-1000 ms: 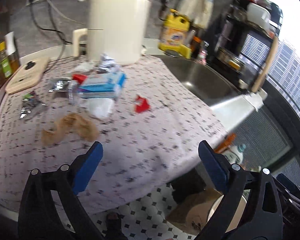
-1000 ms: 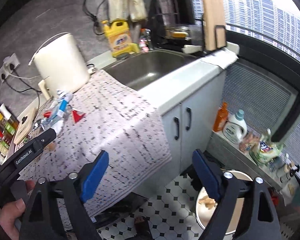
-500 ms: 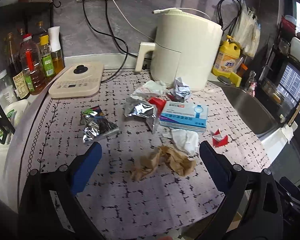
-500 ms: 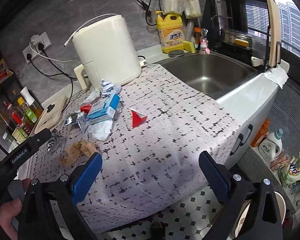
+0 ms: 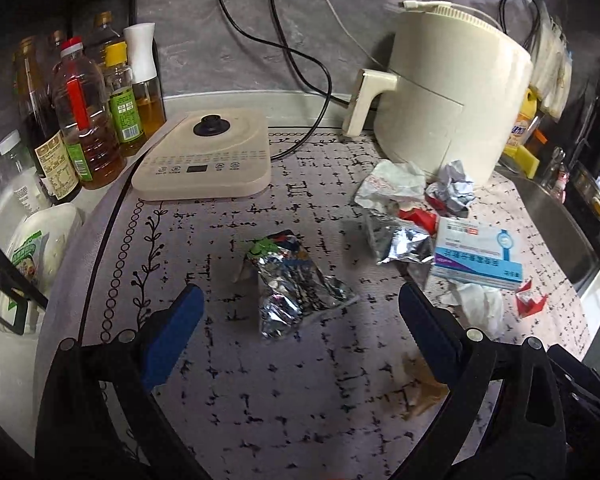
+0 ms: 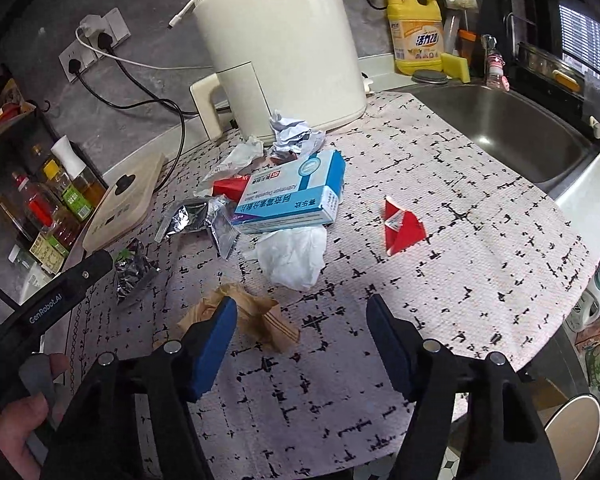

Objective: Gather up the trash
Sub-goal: 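Grasp the silver snack wrapper with the left gripper while the right gripper grasps the crumpled tan paper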

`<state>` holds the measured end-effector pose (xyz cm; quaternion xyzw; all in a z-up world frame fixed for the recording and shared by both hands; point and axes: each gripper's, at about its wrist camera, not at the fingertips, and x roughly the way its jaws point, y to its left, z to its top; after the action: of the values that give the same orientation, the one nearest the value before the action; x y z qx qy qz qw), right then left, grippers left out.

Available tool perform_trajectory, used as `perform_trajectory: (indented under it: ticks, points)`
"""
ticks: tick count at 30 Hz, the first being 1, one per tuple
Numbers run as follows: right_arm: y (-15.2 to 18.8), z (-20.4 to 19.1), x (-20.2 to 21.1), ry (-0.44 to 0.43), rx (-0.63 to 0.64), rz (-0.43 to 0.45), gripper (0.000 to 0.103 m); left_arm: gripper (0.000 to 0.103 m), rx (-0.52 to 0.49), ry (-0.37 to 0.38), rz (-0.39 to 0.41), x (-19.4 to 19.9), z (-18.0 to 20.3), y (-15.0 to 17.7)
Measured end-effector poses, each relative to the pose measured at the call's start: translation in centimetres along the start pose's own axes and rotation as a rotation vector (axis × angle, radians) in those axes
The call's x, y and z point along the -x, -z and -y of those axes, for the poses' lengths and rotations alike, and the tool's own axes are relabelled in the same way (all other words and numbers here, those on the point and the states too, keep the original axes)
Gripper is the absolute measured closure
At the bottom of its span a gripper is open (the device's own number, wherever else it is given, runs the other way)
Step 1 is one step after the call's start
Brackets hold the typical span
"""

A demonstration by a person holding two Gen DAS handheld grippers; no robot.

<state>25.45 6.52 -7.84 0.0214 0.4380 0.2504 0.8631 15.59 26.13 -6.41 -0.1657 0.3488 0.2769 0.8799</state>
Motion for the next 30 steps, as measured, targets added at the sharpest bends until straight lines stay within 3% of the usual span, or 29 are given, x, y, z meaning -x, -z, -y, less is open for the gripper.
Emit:
perform_trajectory:
  ticks: [4, 5, 7, 8, 9, 22, 23, 24, 25, 29, 30]
  points:
    - [-0.1, -1.0, -1.9, 0.004, 0.006, -0.025, 0.040, 0.006, -0.018, -0.007, -0.026, -1.5, -0.6, -0.3]
    - [-0.1, -1.1, -2.3, 0.004, 0.009, -0.035, 0.045, 0.006, -0.023, -0.011, -0.036, -2.0, -0.7, -0.3]
    - [0.0, -1.5, -3.3, -0.002, 0.025, -0.068, 0.068, 0.006, -0.027, -0.015, -0.054, -2.8, -0.8, -0.3]
    - [0.1, -1.8, -3.8, -0.005, 0.035, -0.088, 0.085, 0.006, -0.029, -0.015, -0.062, -3.1, -0.8, -0.3]
    - [0.2, -2.0, -4.1, -0.003, 0.044, -0.101, 0.089, 0.006, -0.033, -0.018, -0.067, -3.5, -0.8, -0.3]
    - [-0.1, -1.8, -1.7, -0.015, 0.070, -0.058, 0.094, 0.008, -0.035, -0.018, -0.125, -6.9, -0.7, 0.1]
    - [-0.1, -1.7, -1.5, -0.015, 0.068, -0.055, 0.094, 0.012, -0.032, -0.015, -0.128, -7.0, -0.6, 0.2]
    - [-0.1, -1.5, -1.2, -0.014, 0.068, -0.051, 0.094, 0.024, -0.028, -0.008, -0.136, -7.1, -0.5, 0.3]
    - [0.0, -1.4, -1.0, -0.012, 0.069, -0.047, 0.094, 0.044, -0.027, -0.006, -0.147, -7.2, -0.3, 0.5]
    - [0.3, -0.8, -0.1, -0.009, 0.059, -0.030, 0.094, 0.070, -0.026, -0.007, -0.130, -6.4, 0.1, 0.7]
    - [0.3, -0.7, 0.2, -0.009, 0.056, -0.023, 0.094, 0.086, -0.031, -0.016, -0.111, -5.8, 0.3, 0.6]
